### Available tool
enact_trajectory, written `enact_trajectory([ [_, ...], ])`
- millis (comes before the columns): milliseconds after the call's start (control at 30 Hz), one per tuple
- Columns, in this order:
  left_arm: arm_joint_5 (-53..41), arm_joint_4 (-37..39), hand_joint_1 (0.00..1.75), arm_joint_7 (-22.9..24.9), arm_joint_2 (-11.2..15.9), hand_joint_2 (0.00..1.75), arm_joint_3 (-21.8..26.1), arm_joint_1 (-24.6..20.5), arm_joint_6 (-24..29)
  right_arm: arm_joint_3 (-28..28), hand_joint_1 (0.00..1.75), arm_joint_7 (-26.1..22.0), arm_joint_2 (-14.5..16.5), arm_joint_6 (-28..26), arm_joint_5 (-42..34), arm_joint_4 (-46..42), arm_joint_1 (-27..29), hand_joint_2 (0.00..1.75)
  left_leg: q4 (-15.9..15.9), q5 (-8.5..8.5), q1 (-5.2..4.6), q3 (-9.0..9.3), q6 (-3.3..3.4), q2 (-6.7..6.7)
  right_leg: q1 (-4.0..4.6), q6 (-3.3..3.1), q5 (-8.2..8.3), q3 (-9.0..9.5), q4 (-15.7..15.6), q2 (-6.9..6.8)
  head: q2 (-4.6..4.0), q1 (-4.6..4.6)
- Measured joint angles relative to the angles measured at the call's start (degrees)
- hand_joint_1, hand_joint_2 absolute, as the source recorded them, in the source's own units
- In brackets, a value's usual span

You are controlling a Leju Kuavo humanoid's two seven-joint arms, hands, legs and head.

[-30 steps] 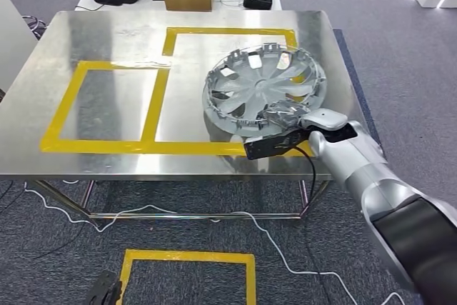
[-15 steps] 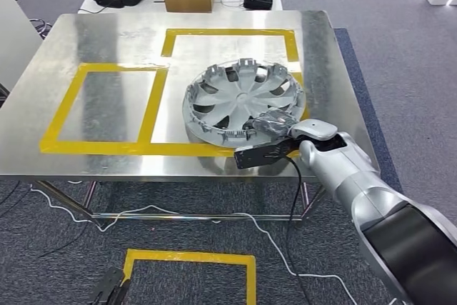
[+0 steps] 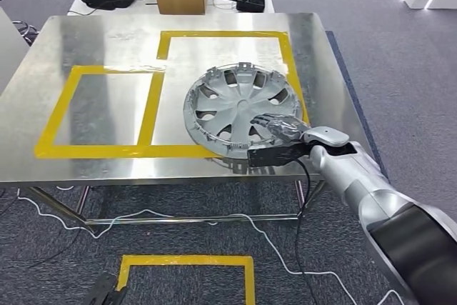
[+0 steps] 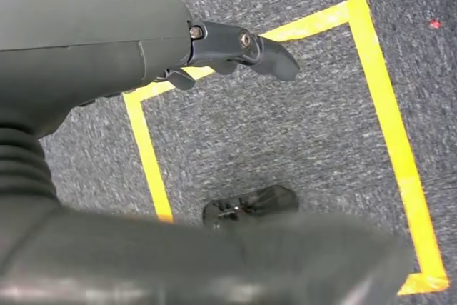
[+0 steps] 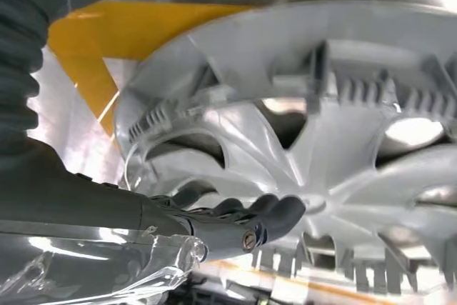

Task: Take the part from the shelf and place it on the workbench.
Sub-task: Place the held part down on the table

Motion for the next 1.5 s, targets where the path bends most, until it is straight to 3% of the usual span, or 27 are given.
enact_trajectory([
  [67,0.2,0.0,0.0,-0.5,0.0,0.0,-0.3,-0.1,0.3,-0.7,0.0,-0.8,-1.8,-4.6,-1.1,-0.1,0.7,0.0,-2.2,-0.16,0.0,1.22,1.39,-0.11,0.13,1.02,-0.9,-0.51,1.1,-0.07,0.01,-0.09],
  [100,0.3,0.0,0.0,-0.5,0.0,0.0,-0.4,-0.1,0.4,-1.0,0.0,-1.3,-2.2,-7.5,-1.4,-0.3,1.1,0.0,-2.2,-0.13,0.01,1.28,1.81,-0.11,0.12,1.26,-2.11,-1.4,3.1,-0.21,0.01,0.08],
  [200,1.0,0.0,0.0,-1.1,0.0,0.0,-0.4,0.0,0.6,-2.9,0.0,-3.1,-3.0,-19.6,-3.8,-2.7,3.7,0.0,-2.2,-0.19,-0.2,1.35,2.37,-0.12,0.17,1.45,-7.02,-6.55,13.9,-0.41,0.0,0.48],
  [233,1.3,0.0,0.0,-1.4,0.0,0.0,-0.4,0.1,0.6,-4.0,0.0,-3.6,-3.1,-24.3,-4.8,-4.6,5.4,0.0,-2.2,-0.23,-0.28,1.41,2.44,-0.15,0.19,1.35,-7.51,-7.67,16.1,-0.41,-0.01,0.56],
  [267,1.5,0.0,0.0,-1.7,0.0,0.0,-0.4,0.3,0.7,-5.4,0.0,-3.7,-3.2,-28.0,-5.6,-7.0,7.3,0.0,-2.2,-0.28,-0.35,1.5,2.48,-0.17,0.21,1.16,-6.84,-7.72,16.0,-0.41,-0.01,0.69],
  [300,1.7,0.0,0.0,-1.9,-0.1,0.0,-0.4,0.4,0.8,-6.7,0.0,-3.6,-3.3,-30.5,-6.0,-9.6,9.1,0.0,-2.2,-0.33,-0.42,1.63,2.47,-0.19,0.25,0.92,-5.21,-6.63,13.6,-0.42,-0.01,0.8],
  [367,2.2,0.0,0.0,-2.4,-0.3,0.0,-0.4,0.5,0.8,-9.2,0.0,-3.9,-3.4,-33.5,-7.0,-15.0,12.0,0.0,-2.2,-0.46,-0.6,1.79,2.27,-0.21,0.36,0.46,-1.57,-2.67,5.5,-0.47,-0.01,0.96],
  [400,2.5,0.0,0.0,-2.8,-0.4,0.0,-0.4,0.6,0.8,-10.5,0.0,-4.4,-3.5,-35.4,-7.9,-18.2,13.7,0.0,-2.1,-0.49,-0.68,1.81,2.07,-0.25,0.46,0.33,-0.58,-1.1,2.5,-0.52,-0.01,0.95],
  [500,3.9,0.0,0.0,-4.7,-0.6,0.0,-0.2,1.3,0.8,-16.2,0.0,-4.6,-3.6,-41.7,-10.3,-33.7,22.2,0.0,-2.4,-0.42,-0.56,1.91,1.14,-0.43,0.89,-0.14,-0.31,0.1,0.3,-0.63,-0.01,0.95],
  [567,4.4,0.0,0.0,-5.6,-0.6,0.0,0.0,1.9,0.9,-19.8,0.0,-3.7,-3.7,-42.8,-10.3,-44.8,28.1,0.0,-2.1,-1.16,-0.49,1.83,0.47,-0.44,0.71,-0.72,-0.12,0.34,-0.1,-0.7,-0.01,0.85],
  [600,4.5,0.0,0.0,-5.8,-0.7,0.0,0.1,2.1,0.9,-21.2,0.0,-3.4,-3.8,-42.8,-10.2,-49.0,30.3,0.0,-0.6,-2.37,-0.5,1.2,0.18,-0.41,0.51,-0.98,-0.01,0.44,-0.3,-0.73,-0.01,0.74],
  [700,4.5,0.0,0.0,-5.9,-0.9,0.0,0.3,2.4,0.9,-24.0,0.0,-3.1,-3.9,-42.6,-9.9,-57.1,34.5,0.0,10.0,-7.91,-0.4,-3.45,-0.45,-0.32,0.29,-1.36,0.02,0.44,-0.4,-0.71,-0.01,0.44],
  [733,4.6,0.0,0.0,-5.9,-0.9,0.0,0.3,2.4,0.9,-24.6,0.0,-3.3,-3.9,-42.7,-10.1,-58.8,35.5,0.0,12.7,-8.76,-0.37,-4.65,-0.56,-0.32,0.27,-1.39,0.02,0.44,-0.4,-0.64,-0.01,0.4],
  [767,4.7,0.0,0.0,-5.9,-0.9,0.0,0.4,2.5,0.9,-25.2,0.0,-3.9,-3.9,-42.9,-10.4,-60.4,36.6,0.0,13.5,-8.48,-0.36,-4.93,-0.62,-0.31,0.23,-1.37,0.01,0.47,-0.4,-0.57,-0.01,0.32],
  [800,5.0,0.0,0.0,-6.1,-0.9,0.0,0.6,2.5,1.0,-26.0,0.0,-4.9,-3.9,-43.1,-11.1,-62.2,38.1,0.0,11.9,-7.12,-0.34,-4.02,-0.64,-0.31,0.18,-1.29,-0.01,0.56,-0.4,-0.5,-0.01,0.22],
  [867,6.1,0.0,0.0,-6.8,-0.9,0.0,1.0,2.6,1.4,-28.8,0.0,-8.0,-3.6,-43.8,-13.5,-67.8,43.0,0.0,4.4,-3.58,-0.21,0.23,-0.69,-0.32,0.23,-0.86,-0.23,0.84,-0.4,-0.63,-0.01,0.1],
  [933,7.4,0.0,0.0,-7.6,-1.0,0.0,1.9,3.1,2.1,-33.4,0.0,-11.6,-2.9,-44.2,-18.0,-74.7,50.5,0.0,-1.5,-2.18,-0.11,3.6,-0.21,-0.53,0.52,-0.21,-0.59,1.04,-0.3,-0.97,-0.01,0.04],
  [1067,10.0,0.0,0.0,-8.4,-1.2,0.0,4.2,4.5,3.4,-45.0,0.0,-15.5,-0.4,-42.6,-28.2,-84.3,65.4,0.0,-2.9,-2.15,-0.17,4.35,1.56,-0.68,0.47,0.97,-1.19,1.29,0.0,-1.17,-0.01,0.2],
  [1133,11.0,0.0,0.0,-8.5,-1.3,0.0,5.2,4.8,3.8,-50.5,0.0,-15.8,1.4,-40.0,-28.9,-86.2,70.3,0.0,-3.0,-1.86,-0.08,4.29,2.07,-0.48,0.37,1.43,-4.21,-0.27,3.9,-1.04,0.0,0.5],
  [1200,11.9,0.0,0.0,-8.5,-1.3,0.0,6.3,4.8,4.1,-56.7,0.0,-16.0,4.2,-35.7,-27.3,-86.2,73.3,0.0,-3.0,-1.67,-0.23,3.99,2.41,-0.25,0.33,1.73,-8.49,-3.14,11.5,-1.01,0.01,0.82],
  [1233,12.3,0.0,0.0,-8.5,-1.3,0.0,6.9,4.9,4.3,-60.0,0.0,-16.0,5.6,-33.4,-26.2,-85.5,74.1,0.0,-3.0,-1.54,-0.33,3.79,2.54,-0.14,0.31,1.8,-9.81,-4.18,14.5,-1.01,0.01,0.87],
  [1267,12.5,0.0,0.0,-8.5,-1.3,0.0,7.3,4.9,4.4,-63.1,0.0,-16.0,7.0,-31.4,-25.2,-84.2,74.5,0.44,-3.0,-1.37,-0.42,3.56,2.62,-0.07,0.29,1.81,-10.09,-4.25,15.6,-1.01,0.01,0.9],
  [1300,12.7,0.0,0.0,-8.5,-1.4,0.0,7.8,4.9,4.4,-66.4,0.0,-16.0,8.2,-29.9,-24.1,-82.3,74.5,0.87,-3.0,-1.16,-0.48,3.34,2.63,-0.03,0.28,1.77,-9.33,-3.11,14.2,-1.02,0.01,0.9],
  [1367,12.8,0.0,0.0,-8.5,-1.6,0.0,8.6,5.0,4.5,-72.8,0.0,-16.0,9.9,-28.8,-21.4,-77.1,73.5,1.75,-3.0,-0.68,-0.55,2.97,2.35,-0.05,0.27,1.54,-6.61,1.91,6.3,-1.05,0.01,0.98],
  [1433,12.8,0.0,0.0,-8.4,-1.7,0.0,9.3,5.1,4.5,-79.0,0.0,-16.0,11.2,-29.3,-17.6,-70.3,71.4,1.75,-3.0,-0.18,-0.7,2.85,1.78,-0.09,0.41,1.05,-4.81,5.48,0.1,-0.96,0.01,1.03],
  [1500,12.7,0.0,0.0,-8.2,-1.8,0.0,9.8,5.1,4.6,-85.0,0.0,-16.0,12.0,-30.9,-13.0,-62.8,69.3,1.75,-3.3,0.46,-0.68,2.88,1.08,-0.11,0.72,0.32,-4.11,5.72,-1.0,-0.82,0.01,1.01],
])
